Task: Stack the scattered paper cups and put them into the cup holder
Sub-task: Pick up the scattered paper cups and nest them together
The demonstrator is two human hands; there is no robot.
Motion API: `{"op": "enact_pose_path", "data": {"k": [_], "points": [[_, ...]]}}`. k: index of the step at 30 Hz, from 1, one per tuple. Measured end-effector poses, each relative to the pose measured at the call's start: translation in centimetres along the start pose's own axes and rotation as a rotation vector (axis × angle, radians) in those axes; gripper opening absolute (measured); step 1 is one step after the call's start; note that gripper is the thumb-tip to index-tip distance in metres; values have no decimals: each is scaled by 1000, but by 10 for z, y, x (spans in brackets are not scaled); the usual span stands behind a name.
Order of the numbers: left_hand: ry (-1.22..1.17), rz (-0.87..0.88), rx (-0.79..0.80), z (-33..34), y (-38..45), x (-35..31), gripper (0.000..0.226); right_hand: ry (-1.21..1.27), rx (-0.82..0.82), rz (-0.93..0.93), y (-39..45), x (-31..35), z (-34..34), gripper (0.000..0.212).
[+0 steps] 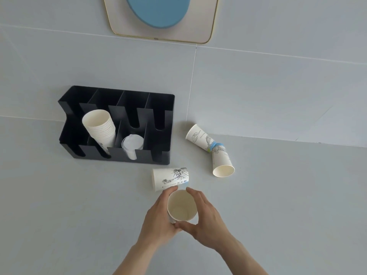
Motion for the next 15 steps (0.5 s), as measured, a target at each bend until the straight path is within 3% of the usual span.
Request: {"op": "enact_pose_path", "data": {"k": [5, 9, 15], "points": [[-48, -11, -36, -18, -1, 4, 98, -4, 25, -19, 18, 0, -7, 97], [-57, -45, -124, -43, -2, 11, 98, -74, -52, -5, 54, 4, -15, 75], [-41, -88, -216, -70, -5, 26, 97, -126, -21, -40, 109, 36, 8, 57]]}}
Point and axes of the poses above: each hand's wrist, its own y-axis towards the middle knuckle, its own z-axis out of the palm, x = y × z, the point moved 2 cm from there along y, towards the middle knuckle, and after that the axes turned 13 degrees about -y, right-handed, at the moved point
